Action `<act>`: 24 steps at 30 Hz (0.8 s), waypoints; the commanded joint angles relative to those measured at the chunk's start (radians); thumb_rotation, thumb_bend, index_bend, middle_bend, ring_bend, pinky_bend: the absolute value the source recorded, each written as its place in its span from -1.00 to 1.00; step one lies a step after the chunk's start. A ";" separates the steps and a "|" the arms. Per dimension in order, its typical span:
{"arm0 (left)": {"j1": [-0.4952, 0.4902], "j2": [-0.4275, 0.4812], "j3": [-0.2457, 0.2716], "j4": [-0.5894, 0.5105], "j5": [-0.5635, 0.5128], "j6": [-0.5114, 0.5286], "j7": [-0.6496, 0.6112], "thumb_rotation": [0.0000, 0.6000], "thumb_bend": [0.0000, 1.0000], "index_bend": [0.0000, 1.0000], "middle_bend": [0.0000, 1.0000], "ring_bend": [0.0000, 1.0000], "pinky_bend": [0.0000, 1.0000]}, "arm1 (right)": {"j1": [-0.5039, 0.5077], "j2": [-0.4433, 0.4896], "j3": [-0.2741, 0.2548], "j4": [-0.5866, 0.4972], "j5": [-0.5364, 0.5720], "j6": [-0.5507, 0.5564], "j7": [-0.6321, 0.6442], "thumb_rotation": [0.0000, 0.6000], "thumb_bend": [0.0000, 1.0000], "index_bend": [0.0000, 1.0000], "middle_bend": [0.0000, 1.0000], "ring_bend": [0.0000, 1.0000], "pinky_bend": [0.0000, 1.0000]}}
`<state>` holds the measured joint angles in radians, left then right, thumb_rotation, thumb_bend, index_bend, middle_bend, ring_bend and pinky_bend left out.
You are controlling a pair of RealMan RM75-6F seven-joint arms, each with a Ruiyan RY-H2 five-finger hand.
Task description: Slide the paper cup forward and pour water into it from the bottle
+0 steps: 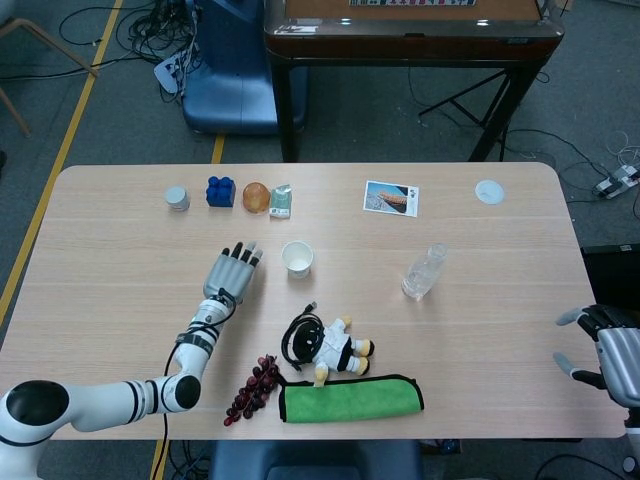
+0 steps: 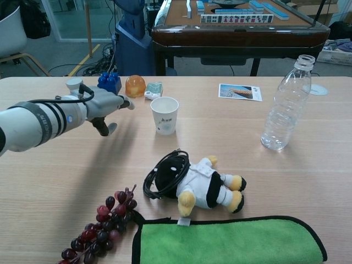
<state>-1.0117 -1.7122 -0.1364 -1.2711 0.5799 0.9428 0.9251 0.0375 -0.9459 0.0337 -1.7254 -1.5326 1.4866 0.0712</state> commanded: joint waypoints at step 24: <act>-0.037 -0.037 -0.005 -0.012 0.018 -0.017 -0.014 1.00 0.09 -1.00 -1.00 -1.00 -0.68 | -0.001 0.003 -0.001 0.002 0.000 -0.001 0.010 1.00 -0.64 -0.13 -0.24 -0.44 -0.11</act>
<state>-1.0480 -1.7473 -0.1402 -1.2843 0.5997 0.9256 0.9104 0.0361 -0.9428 0.0325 -1.7236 -1.5329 1.4860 0.0812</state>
